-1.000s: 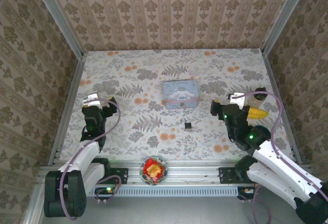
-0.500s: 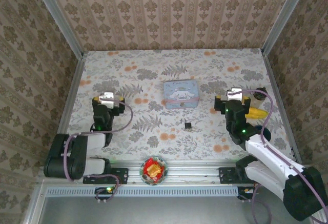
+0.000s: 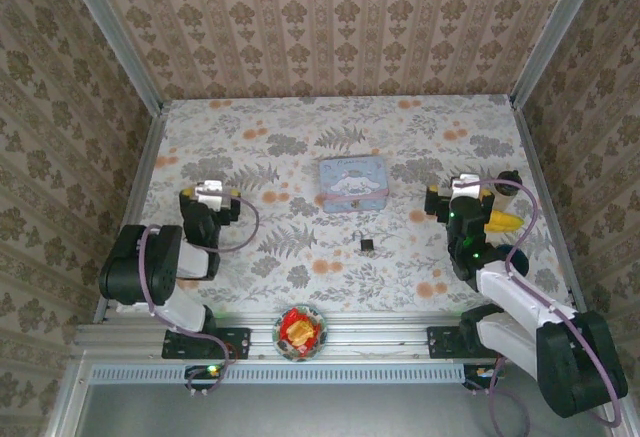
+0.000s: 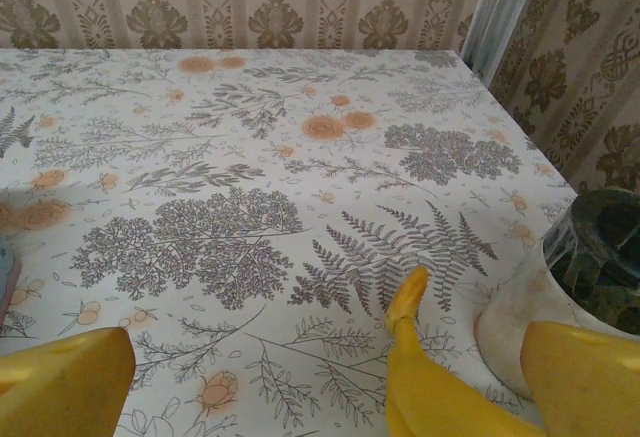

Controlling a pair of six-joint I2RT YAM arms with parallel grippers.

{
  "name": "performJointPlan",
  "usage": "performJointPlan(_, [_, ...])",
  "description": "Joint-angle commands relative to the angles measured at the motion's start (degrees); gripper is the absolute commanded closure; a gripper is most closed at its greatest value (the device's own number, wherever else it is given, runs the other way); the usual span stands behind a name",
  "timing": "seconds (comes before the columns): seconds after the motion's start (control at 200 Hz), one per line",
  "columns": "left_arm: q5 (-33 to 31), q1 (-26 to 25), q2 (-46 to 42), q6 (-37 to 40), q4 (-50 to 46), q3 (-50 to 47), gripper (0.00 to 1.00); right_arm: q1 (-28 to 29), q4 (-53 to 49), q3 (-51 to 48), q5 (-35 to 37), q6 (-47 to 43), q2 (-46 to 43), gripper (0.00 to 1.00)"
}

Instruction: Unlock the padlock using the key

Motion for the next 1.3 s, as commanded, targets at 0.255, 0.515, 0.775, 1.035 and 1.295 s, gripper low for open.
performJointPlan(0.255, [15.18,6.46,-1.25,-5.47,-14.88,8.74,0.00,-2.53,15.47,-3.14,-2.91,-2.89,7.98,0.00])
performJointPlan(0.515, [23.91,7.59,-1.00,-3.90,-12.99,7.95,0.00,-4.40,24.63,-2.69,-7.71,-6.34,14.59,0.00])
performJointPlan(0.775, [23.80,7.60,-1.01,-3.88,-12.94,7.95,0.00,-5.26,31.06,0.00,-15.24,-6.00,25.38,0.00])
performJointPlan(1.035, [23.38,7.52,-1.03,-3.78,-13.05,7.95,0.00,-9.52,25.52,5.31,-10.15,1.59,30.65,0.00])
performJointPlan(1.295, [14.32,6.77,-1.25,-5.98,-14.21,8.35,0.00,-12.70,24.46,5.80,-31.06,-2.50,30.55,0.00])
